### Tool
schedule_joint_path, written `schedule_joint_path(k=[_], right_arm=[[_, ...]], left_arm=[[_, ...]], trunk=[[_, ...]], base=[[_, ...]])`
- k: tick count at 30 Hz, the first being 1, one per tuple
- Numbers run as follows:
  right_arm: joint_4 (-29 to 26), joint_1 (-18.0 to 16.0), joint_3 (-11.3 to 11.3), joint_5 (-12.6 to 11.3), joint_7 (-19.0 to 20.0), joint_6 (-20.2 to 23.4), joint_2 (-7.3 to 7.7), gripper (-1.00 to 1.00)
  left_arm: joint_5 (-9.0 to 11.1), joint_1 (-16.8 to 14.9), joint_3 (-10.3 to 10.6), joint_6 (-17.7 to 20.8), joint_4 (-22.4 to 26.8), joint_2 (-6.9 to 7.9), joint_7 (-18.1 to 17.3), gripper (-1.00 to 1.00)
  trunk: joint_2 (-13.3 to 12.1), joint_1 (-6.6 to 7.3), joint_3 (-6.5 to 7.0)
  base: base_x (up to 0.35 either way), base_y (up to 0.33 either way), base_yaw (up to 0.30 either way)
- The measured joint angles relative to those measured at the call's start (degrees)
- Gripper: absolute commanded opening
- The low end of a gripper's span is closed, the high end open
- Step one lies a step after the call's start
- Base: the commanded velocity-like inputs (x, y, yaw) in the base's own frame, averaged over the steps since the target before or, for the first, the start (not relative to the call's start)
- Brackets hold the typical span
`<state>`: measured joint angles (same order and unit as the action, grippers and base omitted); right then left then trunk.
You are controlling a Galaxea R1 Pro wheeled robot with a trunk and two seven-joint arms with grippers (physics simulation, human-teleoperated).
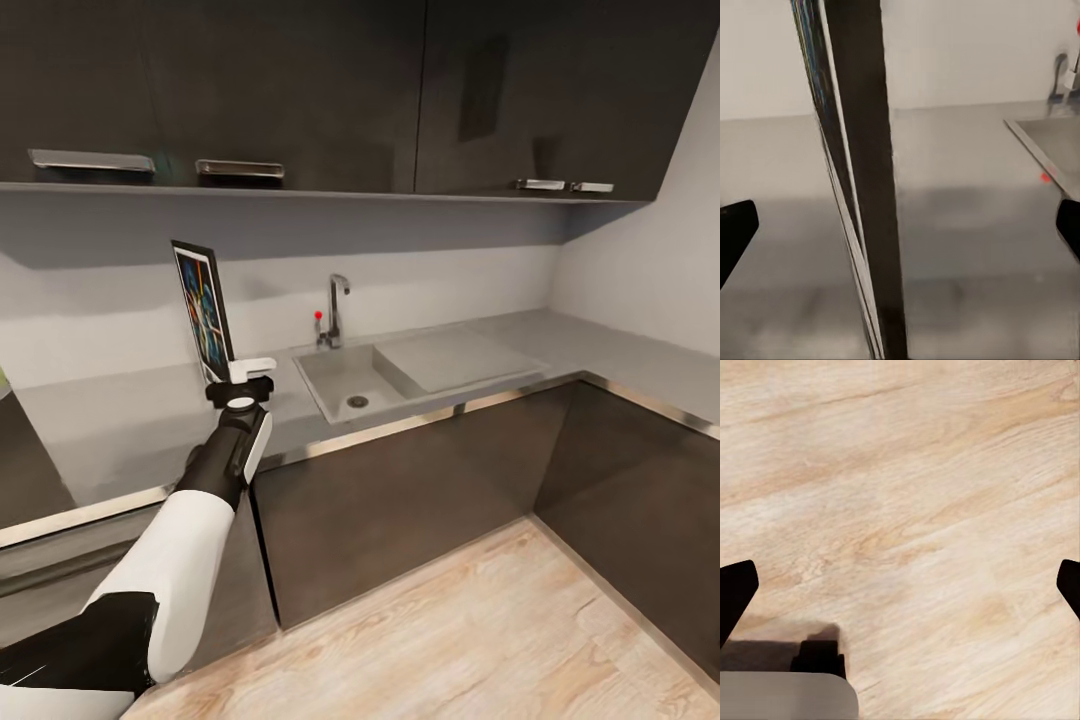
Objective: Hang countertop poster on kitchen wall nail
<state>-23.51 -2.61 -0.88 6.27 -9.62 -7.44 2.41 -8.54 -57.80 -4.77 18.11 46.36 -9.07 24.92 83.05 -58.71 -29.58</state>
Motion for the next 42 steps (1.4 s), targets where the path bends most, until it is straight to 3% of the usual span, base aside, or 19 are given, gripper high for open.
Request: schedule_joint_path(k=[18,42], right_arm=[[0.00,0.01,0.00,0.01,-0.01,0.01,-0.04,1.00],[0.08,0.01,0.00,0.00,0.02,0.08,-0.05,1.00]], left_arm=[[-0.09,0.00,-0.57,0.41,2.68,0.08,0.04,1.00],[-0.16,0.00,-0.88,0.52,2.28,0.58,0.04,1.00]], trunk=[[0.00,-0.02,0.00],[0.00,-0.02,0.00]], base=[[0.018,0.000,0.000],[0.013,0.000,0.000]])
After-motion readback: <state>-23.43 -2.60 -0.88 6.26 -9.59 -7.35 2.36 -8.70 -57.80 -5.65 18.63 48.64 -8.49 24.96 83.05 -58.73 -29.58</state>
